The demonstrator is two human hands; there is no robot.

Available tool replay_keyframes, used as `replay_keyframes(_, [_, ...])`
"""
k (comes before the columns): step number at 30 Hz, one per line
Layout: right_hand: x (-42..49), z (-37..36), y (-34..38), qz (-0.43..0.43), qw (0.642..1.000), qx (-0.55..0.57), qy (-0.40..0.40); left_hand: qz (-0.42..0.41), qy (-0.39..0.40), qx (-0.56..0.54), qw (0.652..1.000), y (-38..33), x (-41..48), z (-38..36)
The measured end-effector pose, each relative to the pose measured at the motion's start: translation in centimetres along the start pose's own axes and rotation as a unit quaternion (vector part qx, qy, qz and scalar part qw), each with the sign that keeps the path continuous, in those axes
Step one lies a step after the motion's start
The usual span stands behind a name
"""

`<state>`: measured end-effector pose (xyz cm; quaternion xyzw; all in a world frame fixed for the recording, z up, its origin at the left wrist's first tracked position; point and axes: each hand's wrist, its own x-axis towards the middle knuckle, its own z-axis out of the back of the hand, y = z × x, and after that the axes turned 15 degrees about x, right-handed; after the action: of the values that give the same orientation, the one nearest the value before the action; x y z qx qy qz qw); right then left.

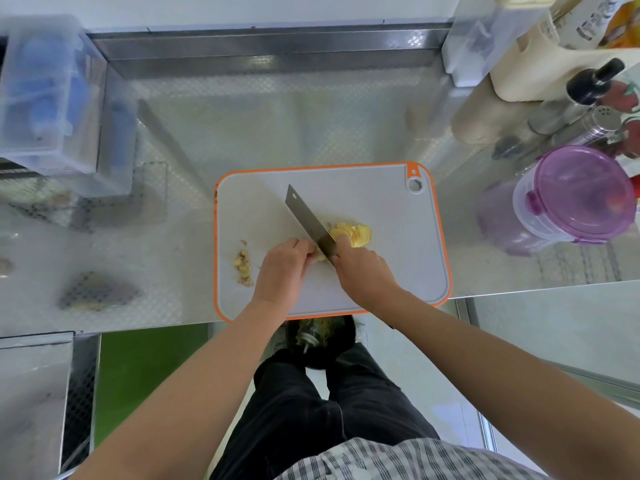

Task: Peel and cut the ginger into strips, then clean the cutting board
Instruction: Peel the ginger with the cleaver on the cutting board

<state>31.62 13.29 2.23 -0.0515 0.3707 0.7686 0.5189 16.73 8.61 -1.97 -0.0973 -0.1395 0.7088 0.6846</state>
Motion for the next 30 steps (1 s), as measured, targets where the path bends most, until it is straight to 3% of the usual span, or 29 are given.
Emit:
replay_keyframes(8, [-1.8, 1.6, 0.7, 0.045, 0.998, -0.042, -0.022, 0.039, -0.002, -0.014, 0.999, -0.4, 0.1, 0.3])
replay_keyframes(30, [-1.4, 1.6, 1.4, 0.002, 1.000, -0.029, -0.007, 0.017, -0.006, -0.008, 1.000, -0.4, 0.4, 0.1])
